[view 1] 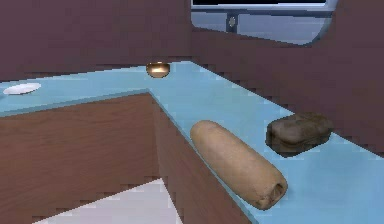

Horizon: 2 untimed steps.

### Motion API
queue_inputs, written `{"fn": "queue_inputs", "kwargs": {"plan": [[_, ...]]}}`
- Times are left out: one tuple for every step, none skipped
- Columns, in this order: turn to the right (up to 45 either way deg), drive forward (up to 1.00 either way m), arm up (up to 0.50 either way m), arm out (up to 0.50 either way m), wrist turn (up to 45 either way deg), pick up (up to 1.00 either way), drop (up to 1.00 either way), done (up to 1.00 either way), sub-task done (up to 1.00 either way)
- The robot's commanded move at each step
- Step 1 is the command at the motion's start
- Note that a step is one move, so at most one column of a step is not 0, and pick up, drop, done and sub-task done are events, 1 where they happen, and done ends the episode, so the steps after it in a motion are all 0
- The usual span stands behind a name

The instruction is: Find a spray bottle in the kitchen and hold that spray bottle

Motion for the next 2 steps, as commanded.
{"fn": "queue_inputs", "kwargs": {"plan": [[0.0, 0.0, 0.0, 0.0, 0.0, 1.0, 0.0, 0.0, 0.0], [0.0, 0.0, 0.0, 0.0, 0.0, 0.0, 0.0, 1.0, 0.0]]}}
